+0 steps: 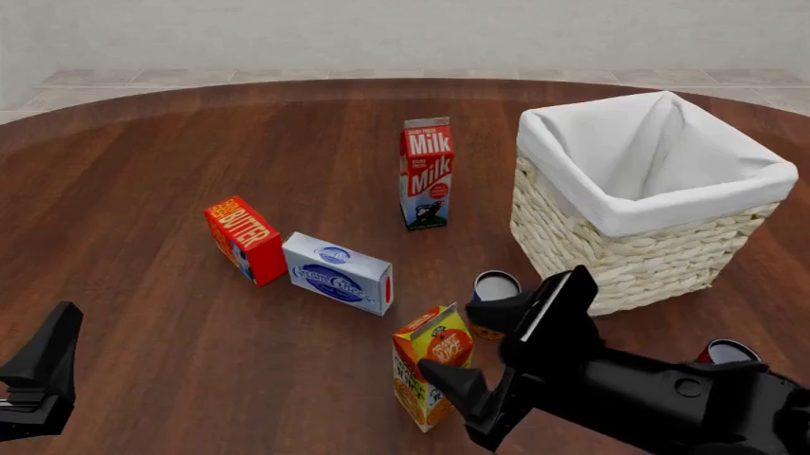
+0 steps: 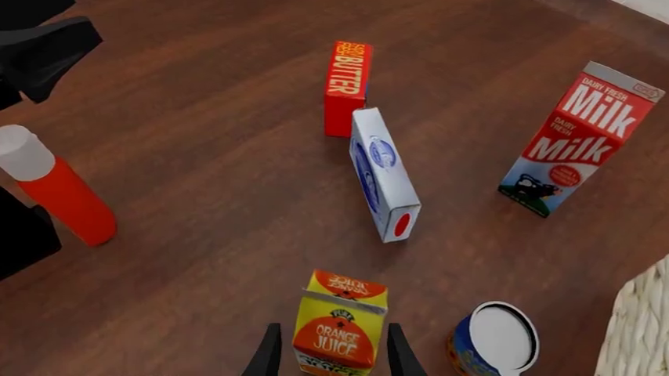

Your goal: Pick up the orange juice, and put it in the basket.

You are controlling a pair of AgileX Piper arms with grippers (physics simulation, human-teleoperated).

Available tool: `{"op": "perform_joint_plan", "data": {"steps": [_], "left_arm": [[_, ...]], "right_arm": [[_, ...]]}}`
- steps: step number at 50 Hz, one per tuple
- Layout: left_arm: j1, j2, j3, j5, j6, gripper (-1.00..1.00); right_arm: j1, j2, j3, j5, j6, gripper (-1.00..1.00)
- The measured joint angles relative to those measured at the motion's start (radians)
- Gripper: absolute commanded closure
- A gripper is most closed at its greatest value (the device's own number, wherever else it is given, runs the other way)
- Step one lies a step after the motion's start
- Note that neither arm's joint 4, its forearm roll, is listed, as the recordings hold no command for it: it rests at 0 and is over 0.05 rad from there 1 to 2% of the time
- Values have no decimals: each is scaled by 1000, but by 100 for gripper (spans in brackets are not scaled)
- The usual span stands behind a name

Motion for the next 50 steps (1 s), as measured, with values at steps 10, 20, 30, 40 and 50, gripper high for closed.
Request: {"op": "perform_joint_plan", "data": {"steps": [10,20,30,40,50], "left_arm": [[0,0,0,0,0,-100],[0,0,0,0,0,-100],[0,0,0,0,0,-100],[0,0,0,0,0,-100],[0,0,0,0,0,-100]], "right_arm": [[1,28,2,-20,2,-100],[2,56,6,-44,5,-100],[-2,88,7,-64,5,-100],[-6,123,6,-82,2,-100],[-6,157,6,-100,0,-100]]}}
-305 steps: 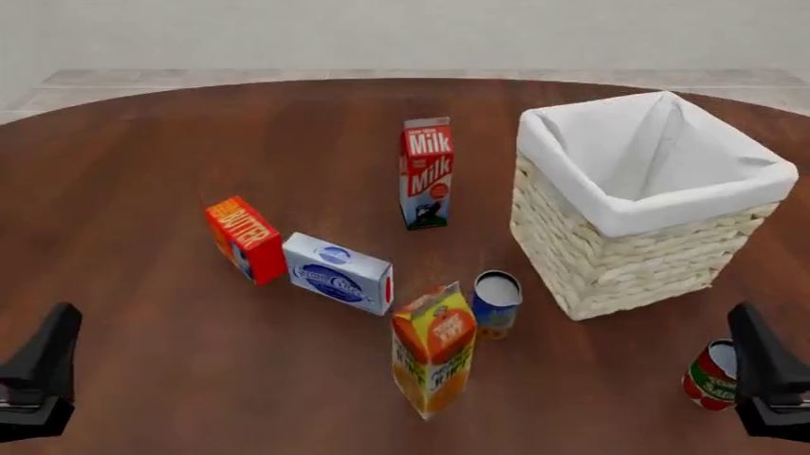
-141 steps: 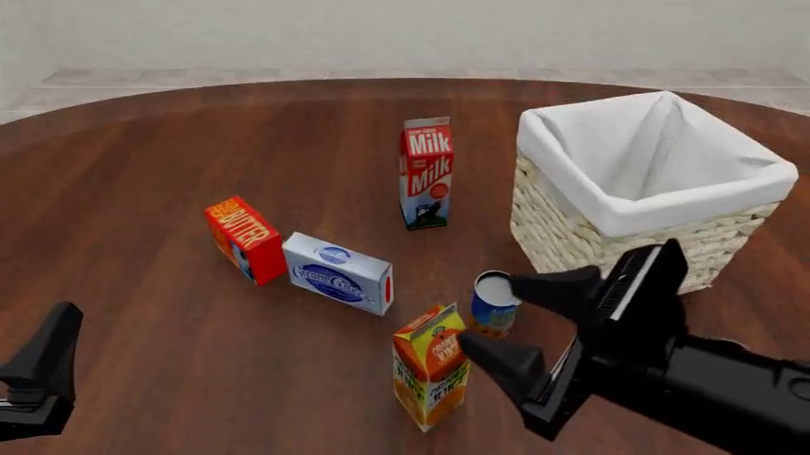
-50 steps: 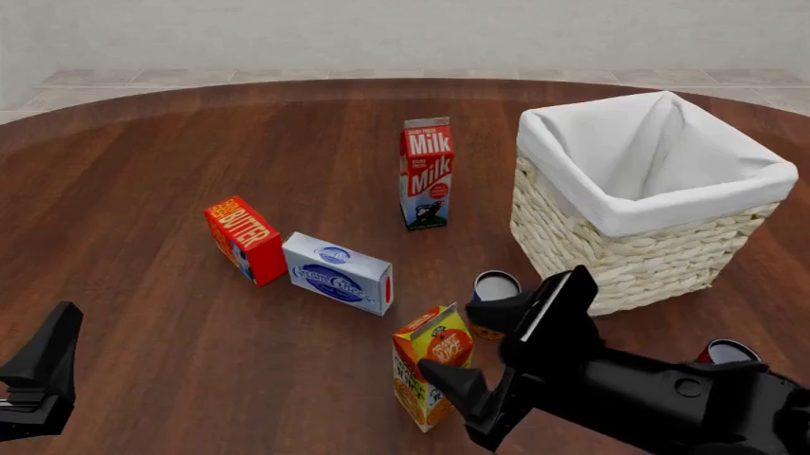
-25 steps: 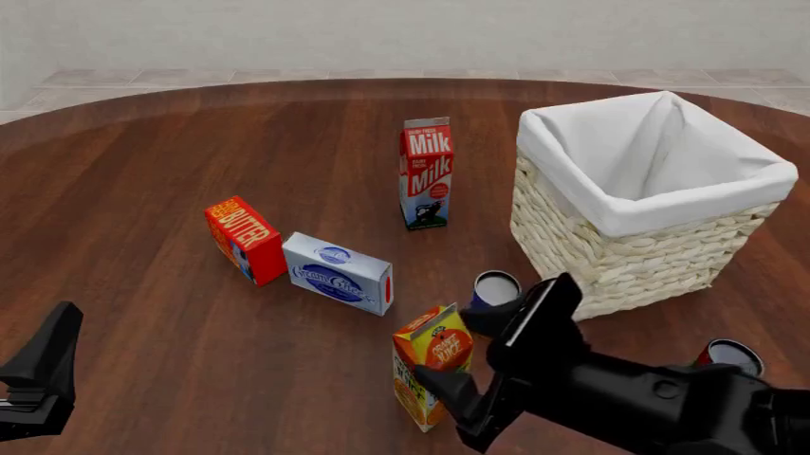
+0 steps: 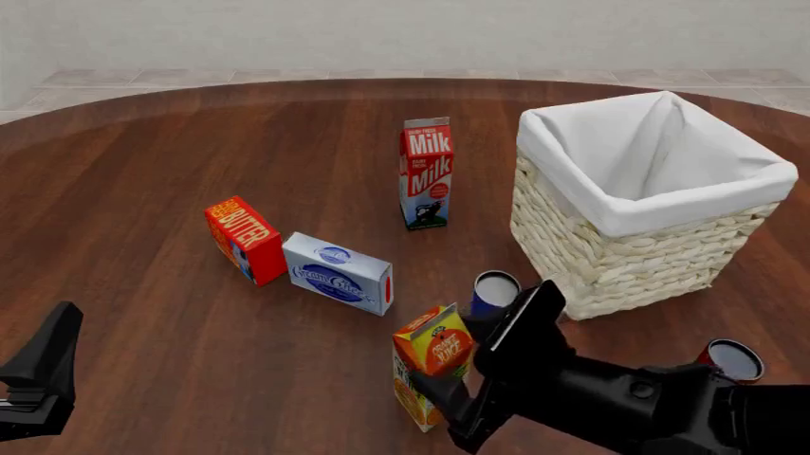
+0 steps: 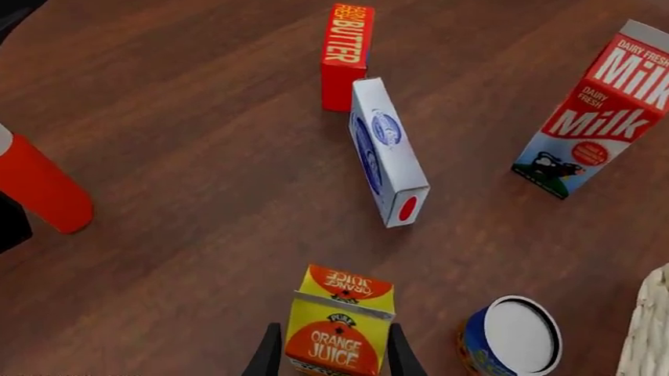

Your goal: Pick up the orange juice, and put it in the basket.

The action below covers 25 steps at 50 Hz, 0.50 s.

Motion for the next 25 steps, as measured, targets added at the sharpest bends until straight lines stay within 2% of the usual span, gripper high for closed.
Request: {"op": "perform_joint_plan", "data": {"steps": [6,7,25], "left_arm": [[0,0,0,0,0,-100],[0,0,0,0,0,-100],[0,0,0,0,0,-100]], "right_arm": [[0,14,-1,-8,-2,-100],[0,15,-1,-8,-2,100],[-4,10,7,-14,-16,100]]}}
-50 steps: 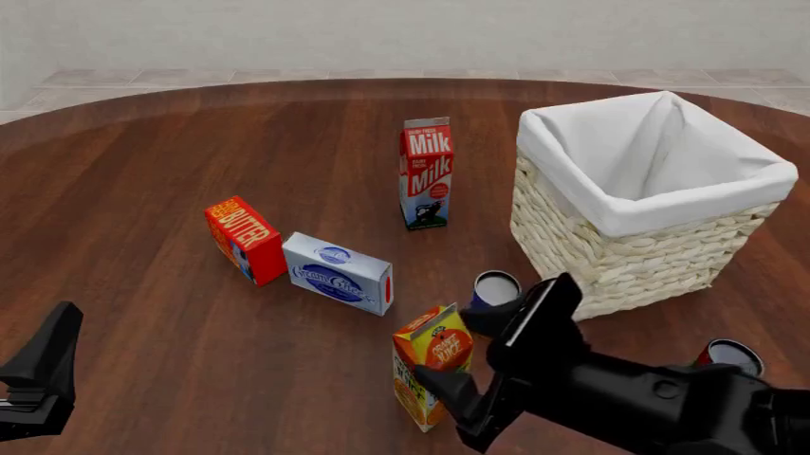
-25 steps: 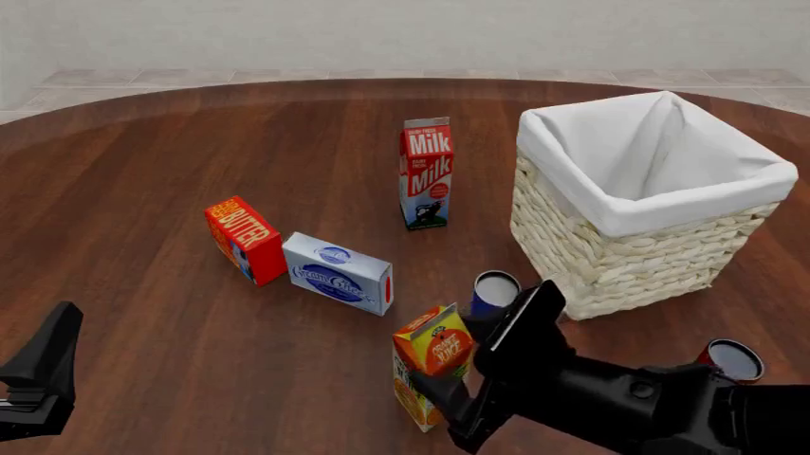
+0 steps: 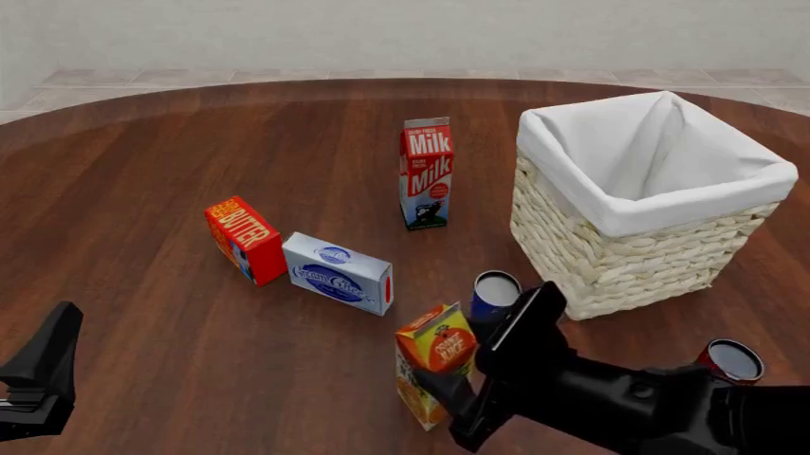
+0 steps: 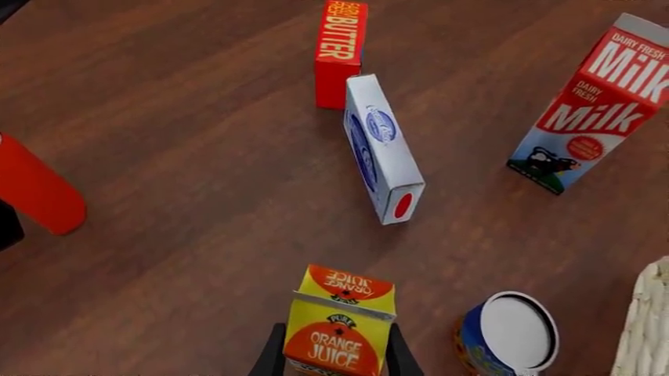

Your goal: Pick up the orange juice, and put it in the basket.

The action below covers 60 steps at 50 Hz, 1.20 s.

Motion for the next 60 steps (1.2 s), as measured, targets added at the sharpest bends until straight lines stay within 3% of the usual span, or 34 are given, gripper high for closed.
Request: {"op": "perform_joint_plan", "data": {"steps": [18,42,60], "left_arm": [[0,0,0,0,0,-100],[0,0,0,0,0,-100],[0,0,0,0,0,-100]], "right_arm": [[-3,-70,-9,54,-15,100],[-4,-277,-87,233,-29,100],[-60,-446,-167,336,-12,100]]}}
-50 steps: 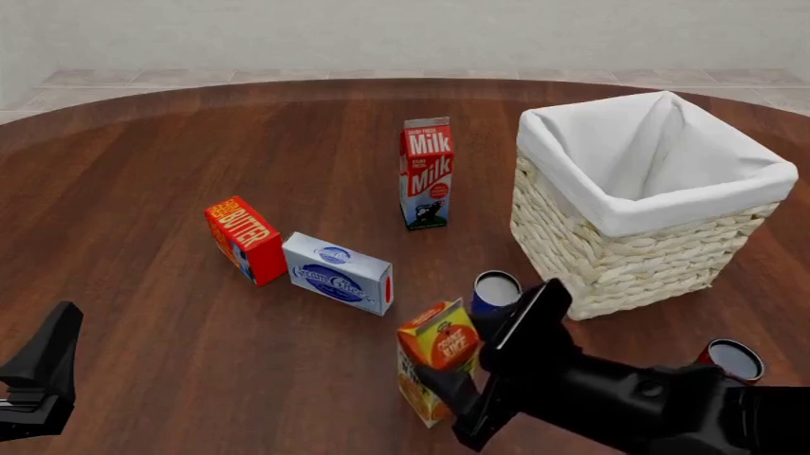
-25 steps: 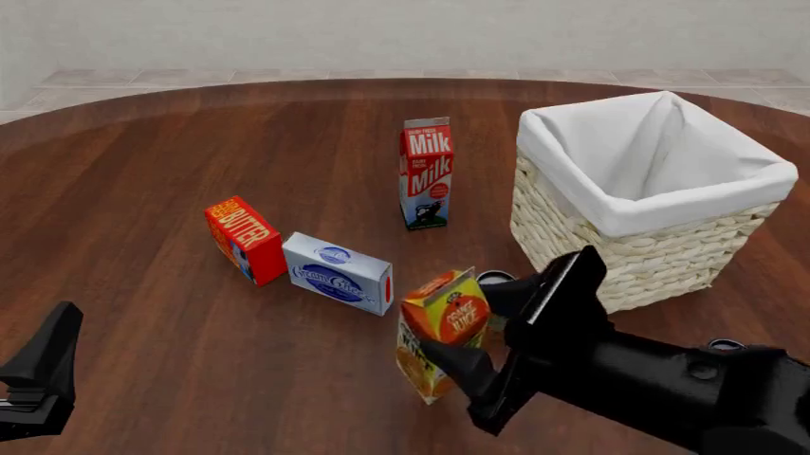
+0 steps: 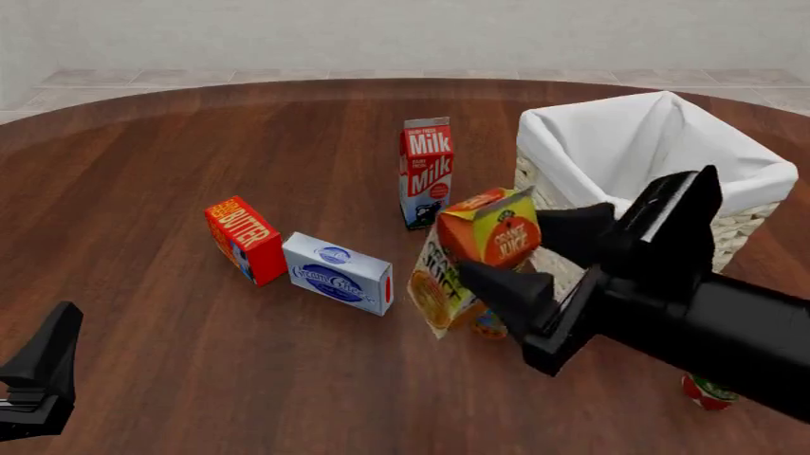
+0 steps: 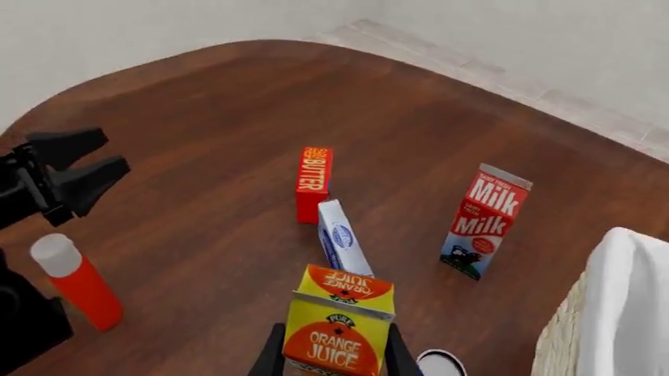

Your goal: Pick up the orange juice, and put it in the basket.

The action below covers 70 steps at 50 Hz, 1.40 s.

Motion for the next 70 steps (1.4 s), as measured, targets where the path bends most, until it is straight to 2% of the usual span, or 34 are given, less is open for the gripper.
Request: {"op": "perform_joint_plan", "data": {"steps": [14,30,49,70], "left_arm": [[0,0,0,0,0,-100],[0,0,0,0,0,-100],[0,0,0,0,0,-100],[0,0,0,0,0,-100]], "right_arm": [[-110,-87,-73,0,5,100],[-304,-160,-137,-92,19,100],[-462,-195,-161,-162,41,100],[-622,-88,-175,-197,-25,100]]}}
